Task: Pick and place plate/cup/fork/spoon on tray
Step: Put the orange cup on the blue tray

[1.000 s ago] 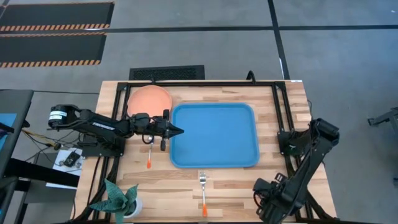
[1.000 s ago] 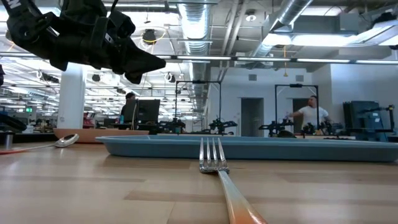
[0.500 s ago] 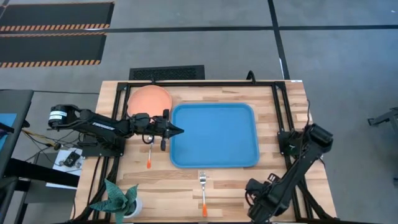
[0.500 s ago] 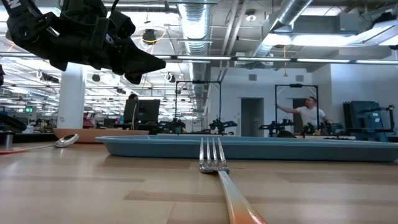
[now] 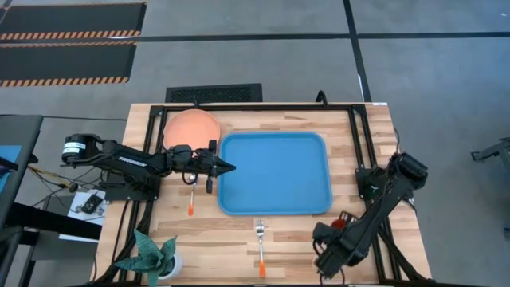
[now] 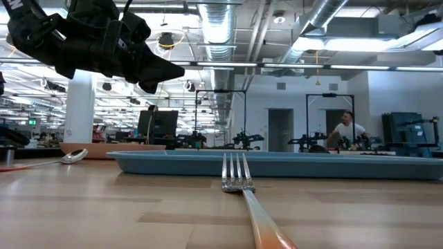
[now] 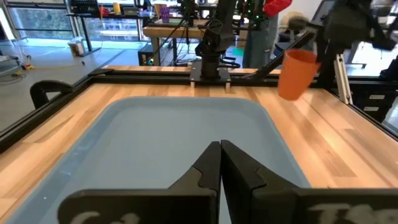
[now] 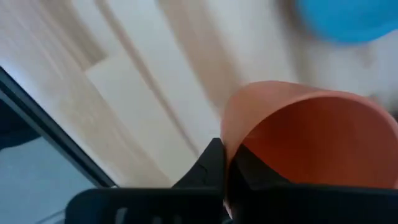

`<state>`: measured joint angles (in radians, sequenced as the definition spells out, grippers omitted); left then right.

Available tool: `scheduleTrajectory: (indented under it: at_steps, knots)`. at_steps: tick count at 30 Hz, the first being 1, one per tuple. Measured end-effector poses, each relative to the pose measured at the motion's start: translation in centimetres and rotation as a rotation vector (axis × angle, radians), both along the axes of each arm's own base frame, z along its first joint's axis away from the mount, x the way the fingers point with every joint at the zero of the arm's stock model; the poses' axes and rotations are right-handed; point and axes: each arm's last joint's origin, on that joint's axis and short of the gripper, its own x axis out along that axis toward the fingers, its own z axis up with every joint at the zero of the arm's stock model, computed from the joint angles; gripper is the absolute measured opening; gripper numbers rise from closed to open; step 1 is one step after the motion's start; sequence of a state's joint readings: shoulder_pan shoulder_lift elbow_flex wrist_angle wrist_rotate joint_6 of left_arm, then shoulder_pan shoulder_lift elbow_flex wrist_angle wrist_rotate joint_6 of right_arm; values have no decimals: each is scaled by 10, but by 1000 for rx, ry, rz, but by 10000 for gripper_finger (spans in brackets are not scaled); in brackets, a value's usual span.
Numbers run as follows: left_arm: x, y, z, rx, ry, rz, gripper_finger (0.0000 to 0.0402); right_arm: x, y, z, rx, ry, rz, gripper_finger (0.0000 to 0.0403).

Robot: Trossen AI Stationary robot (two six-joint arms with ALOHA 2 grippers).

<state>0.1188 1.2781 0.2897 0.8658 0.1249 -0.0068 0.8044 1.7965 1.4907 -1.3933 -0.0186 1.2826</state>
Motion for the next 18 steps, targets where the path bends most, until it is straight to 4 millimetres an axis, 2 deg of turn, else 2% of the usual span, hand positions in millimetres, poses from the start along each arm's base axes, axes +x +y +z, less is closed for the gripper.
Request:
scheduleTrajectory:
  at_steps: [4, 6, 9, 13, 18]
  knots:
    - [0, 0, 0, 8, 2, -1, 0, 5, -30, 40, -12, -71, 29, 34]
    - [0, 0, -1, 14, 7, -21, 0, 12, -52, 58, -39, -112, 62, 35]
    - [0, -1, -1, 15, 14, -37, 0, 27, -95, 76, -113, -172, 149, 24]
    - [0, -1, -2, 14, 22, -36, 0, 46, -164, 83, -211, -175, 269, 8]
    - [-1, -1, -4, 19, 46, -37, 0, 62, -250, 76, -243, -156, 331, 20]
